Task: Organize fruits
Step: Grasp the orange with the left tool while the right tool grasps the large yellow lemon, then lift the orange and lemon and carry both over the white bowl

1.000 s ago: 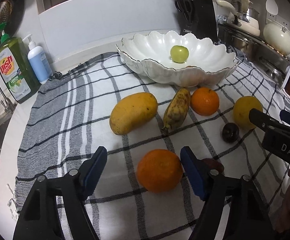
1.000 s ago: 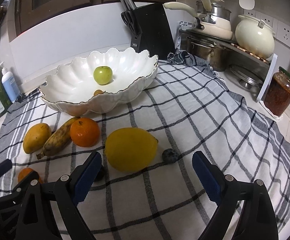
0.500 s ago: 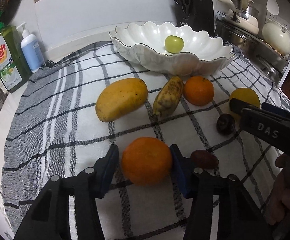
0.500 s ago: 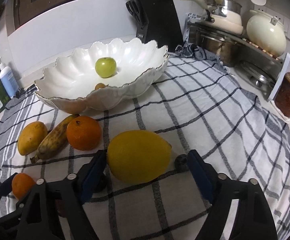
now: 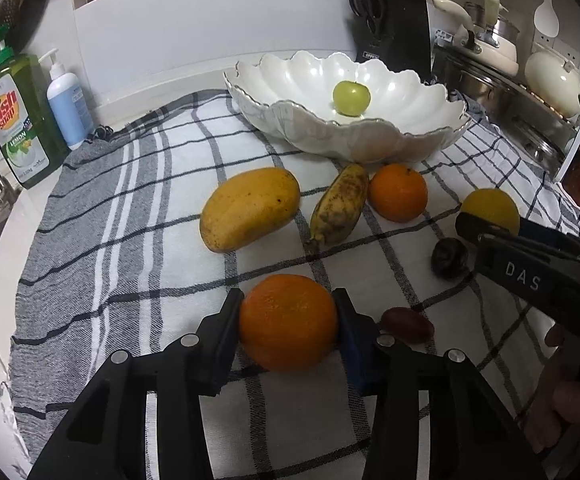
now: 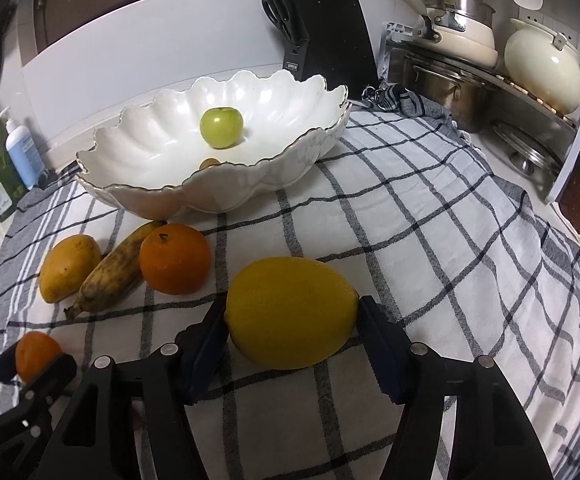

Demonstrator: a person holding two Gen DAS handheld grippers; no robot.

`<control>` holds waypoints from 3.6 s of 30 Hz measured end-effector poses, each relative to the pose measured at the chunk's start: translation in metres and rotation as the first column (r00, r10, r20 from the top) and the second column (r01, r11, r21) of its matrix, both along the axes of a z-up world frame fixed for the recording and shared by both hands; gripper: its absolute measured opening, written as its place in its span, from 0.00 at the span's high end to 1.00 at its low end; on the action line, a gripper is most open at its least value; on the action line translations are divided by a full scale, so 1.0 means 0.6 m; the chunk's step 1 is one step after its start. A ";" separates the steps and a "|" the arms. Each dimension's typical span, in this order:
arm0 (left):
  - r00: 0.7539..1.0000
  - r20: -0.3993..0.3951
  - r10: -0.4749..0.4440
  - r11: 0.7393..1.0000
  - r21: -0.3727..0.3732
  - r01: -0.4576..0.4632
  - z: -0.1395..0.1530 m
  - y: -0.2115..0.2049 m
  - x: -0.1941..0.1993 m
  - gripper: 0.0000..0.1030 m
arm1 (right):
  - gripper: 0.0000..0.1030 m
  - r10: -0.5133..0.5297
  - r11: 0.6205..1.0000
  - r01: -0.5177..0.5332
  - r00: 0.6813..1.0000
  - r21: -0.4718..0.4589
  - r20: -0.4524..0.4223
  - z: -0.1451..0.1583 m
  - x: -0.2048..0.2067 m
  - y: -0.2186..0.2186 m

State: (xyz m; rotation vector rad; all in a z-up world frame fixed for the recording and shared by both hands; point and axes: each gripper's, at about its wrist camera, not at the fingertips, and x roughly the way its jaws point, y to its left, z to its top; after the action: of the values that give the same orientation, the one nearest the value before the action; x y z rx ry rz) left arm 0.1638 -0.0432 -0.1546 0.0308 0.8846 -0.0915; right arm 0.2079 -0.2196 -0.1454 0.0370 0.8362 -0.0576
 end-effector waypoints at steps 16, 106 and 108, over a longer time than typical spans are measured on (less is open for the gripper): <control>0.999 0.050 0.009 1.000 -0.002 -0.009 0.043 0.007 -0.001 0.58 | 0.37 0.012 1.000 -0.013 0.998 0.011 0.060 0.047 -0.030 0.003; 0.999 0.020 -0.038 0.998 -0.046 0.039 0.083 -0.014 0.286 0.56 | 0.37 0.067 0.998 -0.066 0.996 -0.022 0.061 0.098 0.175 0.012; 0.999 -0.008 -0.036 0.998 -0.056 0.035 0.074 -0.012 0.289 0.56 | 0.37 0.058 0.998 -0.057 0.997 -0.027 0.050 0.093 0.177 0.013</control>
State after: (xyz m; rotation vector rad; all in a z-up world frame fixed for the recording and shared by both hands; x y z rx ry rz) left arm 0.3371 -0.0503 -0.1101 -0.0063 0.8899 -0.1496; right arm 0.3138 -0.2121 -0.0893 -0.0101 0.7853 -0.0130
